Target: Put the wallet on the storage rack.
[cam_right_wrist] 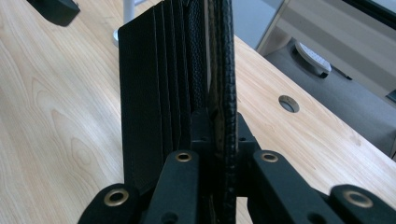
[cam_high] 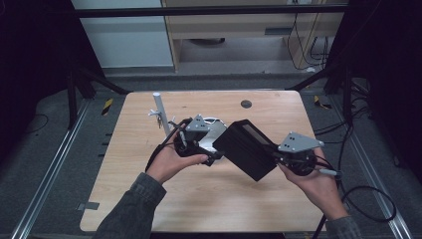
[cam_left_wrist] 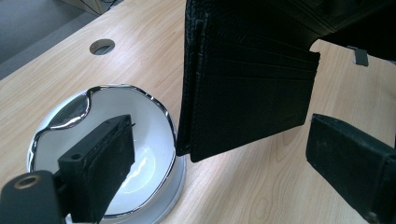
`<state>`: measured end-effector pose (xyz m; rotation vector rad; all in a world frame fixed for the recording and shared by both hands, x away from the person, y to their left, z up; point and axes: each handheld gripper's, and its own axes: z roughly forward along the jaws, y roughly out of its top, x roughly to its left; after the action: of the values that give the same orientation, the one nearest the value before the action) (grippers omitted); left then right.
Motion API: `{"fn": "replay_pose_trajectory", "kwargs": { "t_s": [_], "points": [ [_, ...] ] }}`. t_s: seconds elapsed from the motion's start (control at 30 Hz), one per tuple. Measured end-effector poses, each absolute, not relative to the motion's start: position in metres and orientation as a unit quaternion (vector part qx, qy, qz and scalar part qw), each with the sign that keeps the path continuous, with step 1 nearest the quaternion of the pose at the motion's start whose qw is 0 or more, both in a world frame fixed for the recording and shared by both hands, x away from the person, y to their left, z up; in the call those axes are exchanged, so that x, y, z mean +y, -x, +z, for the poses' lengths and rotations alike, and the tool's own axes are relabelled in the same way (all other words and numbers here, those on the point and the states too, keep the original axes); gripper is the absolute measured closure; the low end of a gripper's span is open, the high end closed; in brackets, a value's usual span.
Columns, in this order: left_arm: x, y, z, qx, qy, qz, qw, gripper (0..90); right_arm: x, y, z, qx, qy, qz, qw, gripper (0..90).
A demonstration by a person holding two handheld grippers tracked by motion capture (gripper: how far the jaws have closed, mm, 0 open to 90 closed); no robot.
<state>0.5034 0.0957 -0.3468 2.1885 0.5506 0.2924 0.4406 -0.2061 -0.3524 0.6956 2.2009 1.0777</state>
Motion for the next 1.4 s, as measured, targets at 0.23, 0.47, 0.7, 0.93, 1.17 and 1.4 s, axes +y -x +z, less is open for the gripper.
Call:
{"fn": "replay_pose_trajectory", "kwargs": {
  "t_s": [0.23,0.47,0.7,0.93,1.17,1.4],
  "points": [
    [0.101,-0.506,-0.347,0.227,-0.871,0.116,0.421,7.9,-0.202,-0.439,-0.349,0.822,-0.252,0.418,0.293,84.8],
    [0.103,-0.507,-0.348,0.225,-0.871,0.109,0.423,7.9,-0.196,-0.436,-0.346,0.821,-0.241,0.429,0.291,84.8],
    [0.098,-0.51,-0.351,0.219,-0.871,0.096,0.43,10.6,-0.191,-0.434,-0.344,0.822,-0.231,0.434,0.289,84.8],
    [0.094,-0.512,-0.354,0.213,-0.875,0.087,0.425,13.1,-0.19,-0.432,-0.344,0.821,-0.223,0.441,0.285,84.8],
    [0.09,-0.515,-0.356,0.205,-0.881,0.079,0.419,16.5,-0.188,-0.432,-0.345,0.822,-0.217,0.444,0.283,84.8],
    [0.086,-0.517,-0.359,0.186,-0.896,0.058,0.4,37.2,-0.187,-0.431,-0.348,0.823,-0.211,0.448,0.279,84.8]
  ]
}}
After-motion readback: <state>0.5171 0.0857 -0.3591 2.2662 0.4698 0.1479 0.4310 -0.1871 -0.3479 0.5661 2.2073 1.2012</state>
